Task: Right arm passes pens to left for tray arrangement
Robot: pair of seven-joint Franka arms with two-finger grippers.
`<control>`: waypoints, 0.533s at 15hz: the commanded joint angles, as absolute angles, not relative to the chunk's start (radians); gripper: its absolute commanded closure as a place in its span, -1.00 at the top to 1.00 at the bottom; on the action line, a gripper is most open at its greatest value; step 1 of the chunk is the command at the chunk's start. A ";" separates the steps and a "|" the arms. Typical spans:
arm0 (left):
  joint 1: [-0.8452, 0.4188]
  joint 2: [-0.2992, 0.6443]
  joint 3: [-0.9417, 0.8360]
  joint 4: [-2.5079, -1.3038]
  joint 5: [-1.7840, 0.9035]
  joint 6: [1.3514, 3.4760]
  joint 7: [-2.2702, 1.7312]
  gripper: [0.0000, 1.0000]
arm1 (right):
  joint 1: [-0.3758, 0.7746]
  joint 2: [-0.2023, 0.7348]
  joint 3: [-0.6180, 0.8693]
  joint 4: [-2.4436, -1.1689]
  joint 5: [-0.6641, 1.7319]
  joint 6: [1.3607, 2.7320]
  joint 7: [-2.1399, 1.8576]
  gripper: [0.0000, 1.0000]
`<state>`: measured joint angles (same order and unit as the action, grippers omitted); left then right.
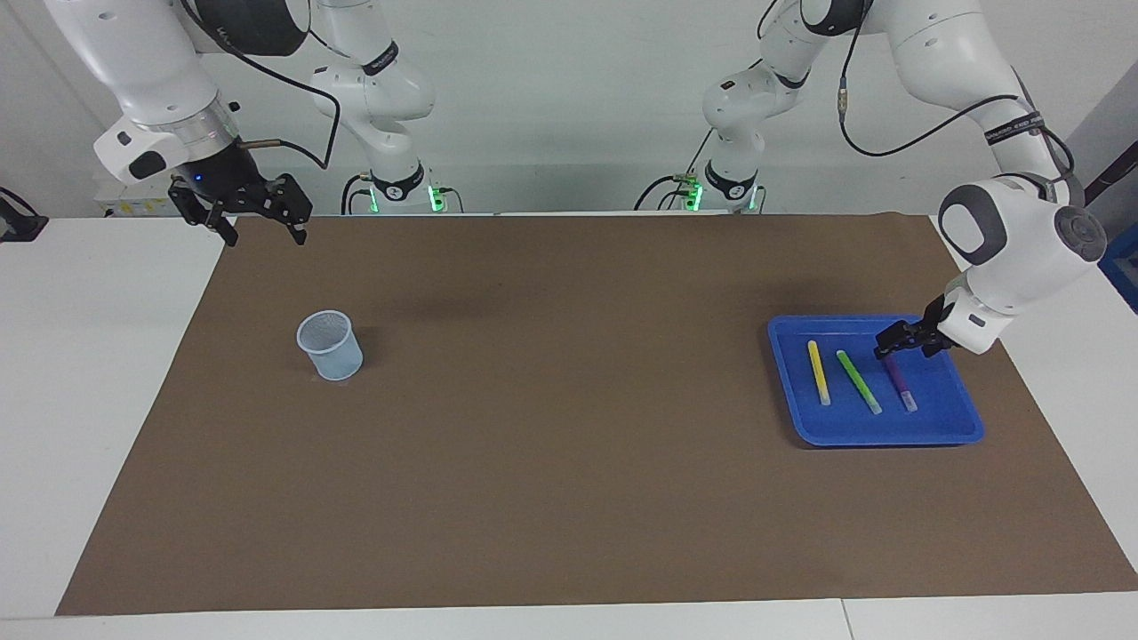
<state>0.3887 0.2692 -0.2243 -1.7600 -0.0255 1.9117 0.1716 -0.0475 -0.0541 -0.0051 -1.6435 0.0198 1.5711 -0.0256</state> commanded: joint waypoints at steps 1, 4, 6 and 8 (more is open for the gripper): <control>0.370 0.195 -0.221 -1.752 -0.058 1.850 0.115 1.00 | -0.058 -0.081 0.002 -1.672 0.032 1.589 -0.020 1.00; 0.319 0.129 -0.229 -1.752 -0.057 1.847 0.066 1.00 | -0.058 -0.081 0.002 -1.672 0.034 1.589 -0.020 1.00; 0.314 0.092 -0.232 -1.750 -0.057 1.847 0.061 1.00 | -0.058 -0.081 0.002 -1.672 0.032 1.589 -0.020 1.00; 0.301 0.054 -0.230 -1.752 -0.057 1.847 0.060 1.00 | -0.058 -0.081 0.002 -1.672 0.032 1.589 -0.020 1.00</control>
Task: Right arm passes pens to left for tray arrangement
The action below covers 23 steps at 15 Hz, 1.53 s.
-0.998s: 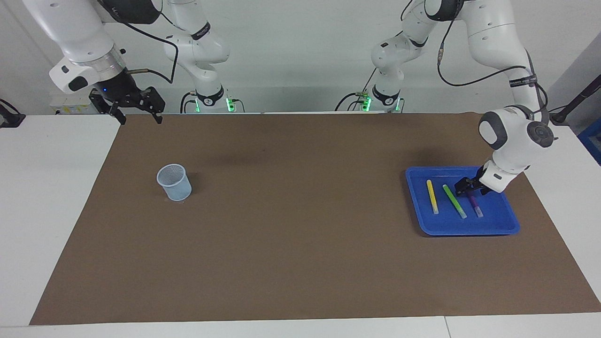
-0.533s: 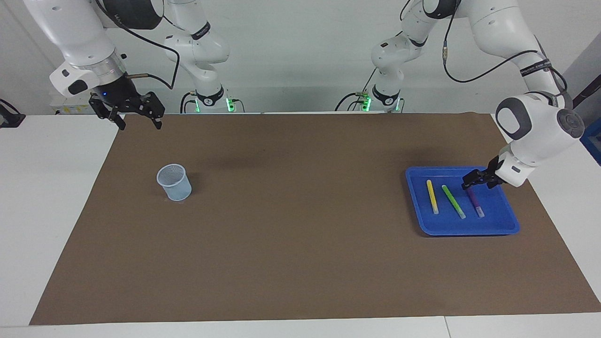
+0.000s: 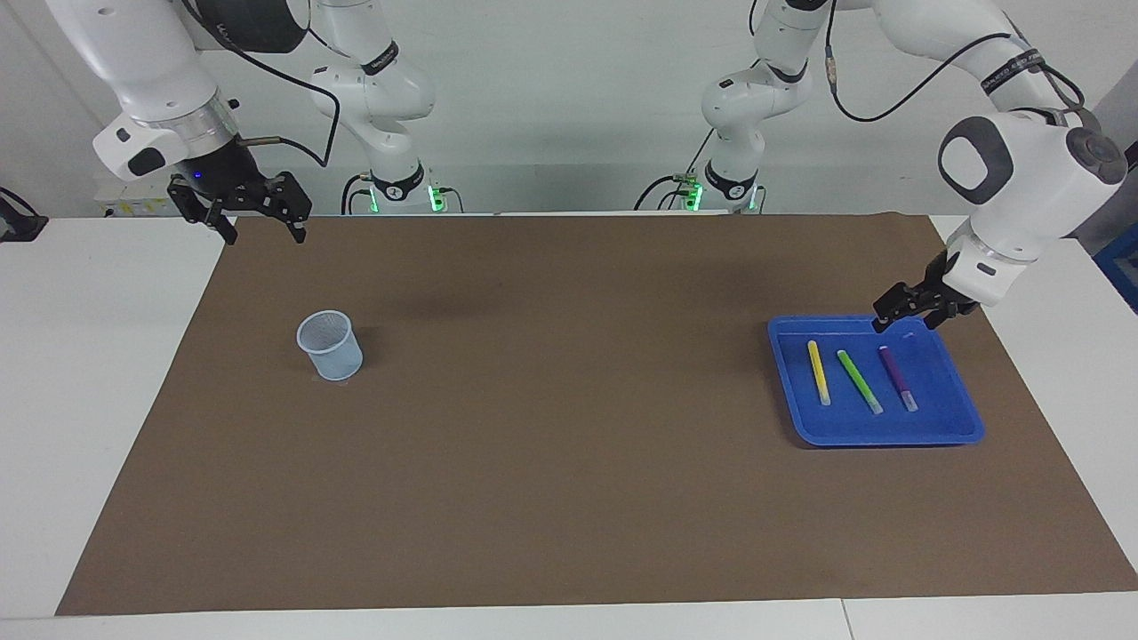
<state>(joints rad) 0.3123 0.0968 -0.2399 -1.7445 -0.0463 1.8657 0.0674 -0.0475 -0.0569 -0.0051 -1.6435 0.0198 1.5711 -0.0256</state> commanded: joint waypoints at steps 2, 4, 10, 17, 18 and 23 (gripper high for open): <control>0.288 0.019 -0.230 -1.753 -0.055 1.833 0.060 1.00 | -0.058 -0.081 0.002 -1.672 0.034 1.589 -0.020 1.00; 0.290 -0.012 -0.230 -1.752 -0.055 1.792 0.060 1.00 | -0.058 -0.081 0.002 -1.672 0.032 1.589 -0.020 1.00; 0.256 -0.043 -0.209 -1.707 -0.057 1.648 0.054 1.00 | -0.058 -0.081 0.002 -1.672 0.032 1.589 -0.020 1.00; -0.011 -0.044 0.046 -1.557 -0.043 1.447 -0.015 1.00 | -0.058 -0.081 0.002 -1.672 0.032 1.589 -0.020 1.00; -0.015 -0.044 0.049 -1.548 -0.040 1.422 -0.014 1.00 | -0.058 -0.081 0.002 -1.672 0.032 1.589 -0.020 1.00; -0.021 -0.098 0.037 -1.610 -0.044 1.422 0.018 1.00 | -0.058 -0.081 0.002 -1.672 0.034 1.589 -0.020 1.00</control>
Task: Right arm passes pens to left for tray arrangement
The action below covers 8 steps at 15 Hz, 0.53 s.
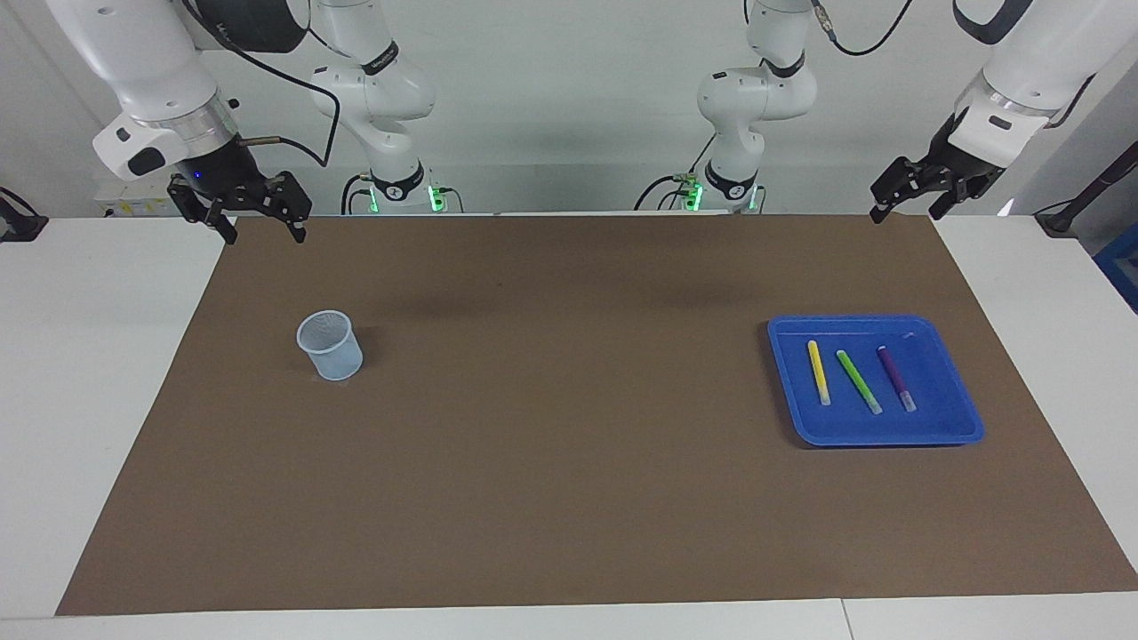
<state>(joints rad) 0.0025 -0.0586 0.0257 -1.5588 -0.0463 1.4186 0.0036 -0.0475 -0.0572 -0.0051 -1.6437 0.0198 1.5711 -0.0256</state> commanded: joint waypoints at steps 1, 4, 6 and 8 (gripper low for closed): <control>-0.032 -0.113 0.037 -1.640 -0.046 1.443 0.023 1.00 | -0.058 -0.081 0.002 -1.672 0.032 1.589 -0.020 1.00; -0.044 -0.136 0.037 -1.698 -0.048 1.479 0.025 1.00 | -0.058 -0.081 0.002 -1.672 0.032 1.589 -0.020 1.00; -0.061 -0.133 0.040 -1.692 -0.048 1.492 0.023 1.00 | -0.058 -0.081 0.002 -1.672 0.034 1.589 -0.020 1.00; -0.067 -0.133 0.043 -1.692 -0.046 1.491 0.021 1.00 | -0.058 -0.081 0.002 -1.672 0.032 1.589 -0.020 1.00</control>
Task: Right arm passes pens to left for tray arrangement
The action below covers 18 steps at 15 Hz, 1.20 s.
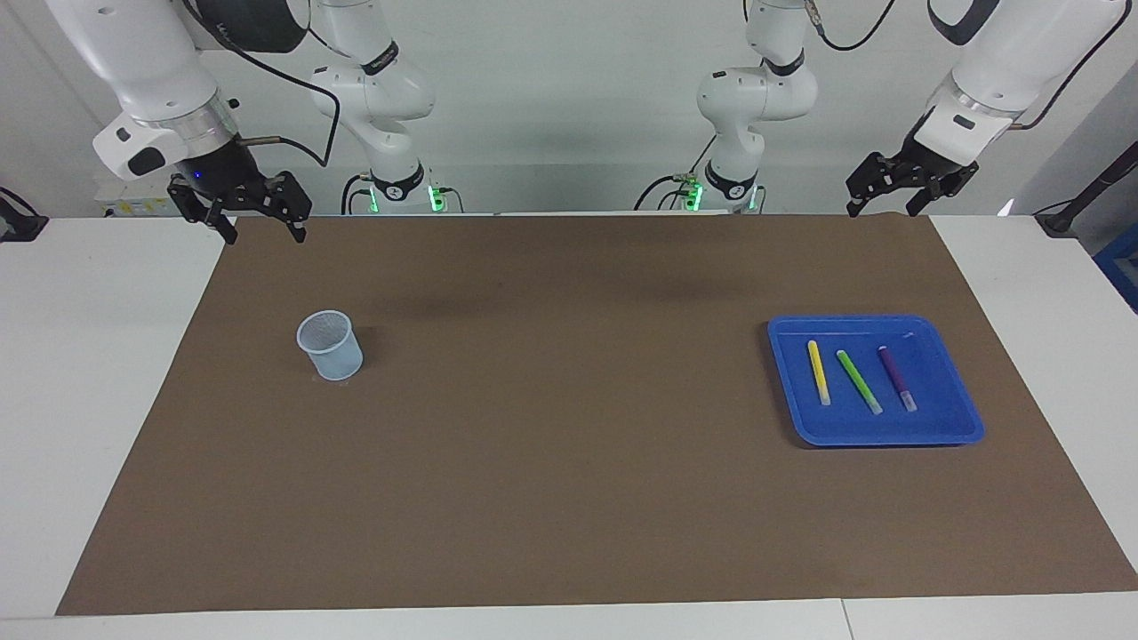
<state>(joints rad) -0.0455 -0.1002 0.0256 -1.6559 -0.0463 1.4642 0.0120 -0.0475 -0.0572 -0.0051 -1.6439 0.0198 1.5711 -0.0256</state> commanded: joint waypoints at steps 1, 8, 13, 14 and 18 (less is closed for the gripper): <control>-0.069 -0.132 0.044 -1.687 -0.043 1.486 0.021 1.00 | -0.058 -0.081 0.002 -1.672 0.032 1.589 -0.020 1.00; -0.058 -0.133 0.034 -1.684 0.000 1.482 0.023 1.00 | -0.058 -0.081 0.002 -1.672 0.032 1.589 -0.020 1.00; -0.055 -0.132 0.046 -1.683 0.000 1.493 0.021 1.00 | -0.058 -0.081 0.002 -1.672 0.032 1.589 -0.020 1.00; -0.054 -0.133 0.048 -1.684 0.000 1.493 0.023 1.00 | -0.058 -0.080 0.002 -1.672 0.032 1.589 -0.020 1.00; -0.052 -0.133 0.046 -1.684 -0.002 1.493 0.021 1.00 | -0.058 -0.081 0.002 -1.672 0.032 1.589 -0.020 1.00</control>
<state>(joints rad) -0.0470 -0.1051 0.0410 -1.6562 -0.0182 1.4733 0.0131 -0.0475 -0.0572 -0.0051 -1.6442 0.0198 1.5711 -0.0256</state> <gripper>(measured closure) 0.000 0.000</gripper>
